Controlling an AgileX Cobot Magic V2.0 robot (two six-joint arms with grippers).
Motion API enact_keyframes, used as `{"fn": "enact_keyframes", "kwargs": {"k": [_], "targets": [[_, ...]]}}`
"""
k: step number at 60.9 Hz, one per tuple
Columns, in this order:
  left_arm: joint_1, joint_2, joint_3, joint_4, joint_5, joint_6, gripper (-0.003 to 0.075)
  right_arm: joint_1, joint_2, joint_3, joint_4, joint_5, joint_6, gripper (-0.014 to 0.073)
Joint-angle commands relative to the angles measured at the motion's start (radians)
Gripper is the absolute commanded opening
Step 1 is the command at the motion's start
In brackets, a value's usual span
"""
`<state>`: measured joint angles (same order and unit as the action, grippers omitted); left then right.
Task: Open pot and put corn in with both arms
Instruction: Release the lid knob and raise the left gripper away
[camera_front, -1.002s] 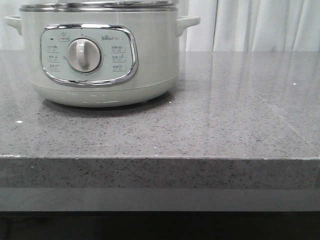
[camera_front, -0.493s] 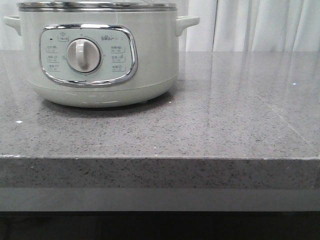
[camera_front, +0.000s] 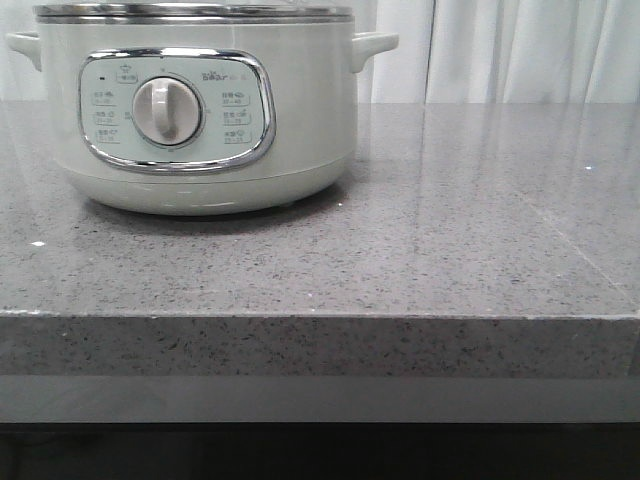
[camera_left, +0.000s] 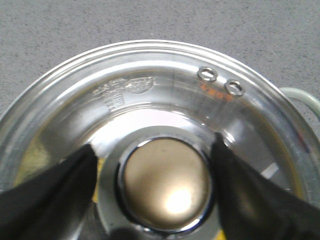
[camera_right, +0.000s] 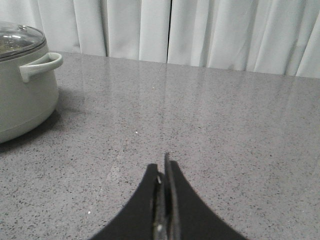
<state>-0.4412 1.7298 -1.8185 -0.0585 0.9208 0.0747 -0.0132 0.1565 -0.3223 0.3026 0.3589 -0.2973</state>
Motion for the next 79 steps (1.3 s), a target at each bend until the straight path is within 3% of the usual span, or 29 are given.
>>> {"fn": "enact_keyframes", "kwargs": {"k": [1,10,17,22,36,53,79], "targets": [[-0.005,-0.056,-0.032,0.003,-0.054,0.004,0.0638,0.001,0.009,-0.027,-0.001,-0.084,-0.008,-0.0067],[-0.005,-0.092,-0.032,0.003,-0.055,0.004,0.0646,0.001,0.009,-0.027,-0.001,-0.084,-0.008,-0.0067],[-0.005,-0.134,-0.032,0.002,-0.053,0.004,0.0578,0.001,0.009,-0.027,-0.001,-0.084,-0.008,-0.0067],[-0.005,-0.165,-0.032,0.002,-0.053,0.004,0.0462,0.001,0.009,-0.027,-0.001,-0.084,-0.008,-0.0067],[-0.005,-0.249,-0.017,0.002,-0.027,0.004,-0.0019,0.001,0.009,-0.027,-0.001,-0.084,-0.008,-0.0067],[-0.005,-0.399,0.199,0.003,-0.183,0.006,-0.0018,0.001,0.009,-0.027,-0.001,-0.085,-0.008,-0.0067],[-0.005,-0.836,0.812,-0.023,-0.485,0.006,-0.0018,0.001,0.009,-0.027,-0.001,-0.092,-0.008,-0.0067]]}}
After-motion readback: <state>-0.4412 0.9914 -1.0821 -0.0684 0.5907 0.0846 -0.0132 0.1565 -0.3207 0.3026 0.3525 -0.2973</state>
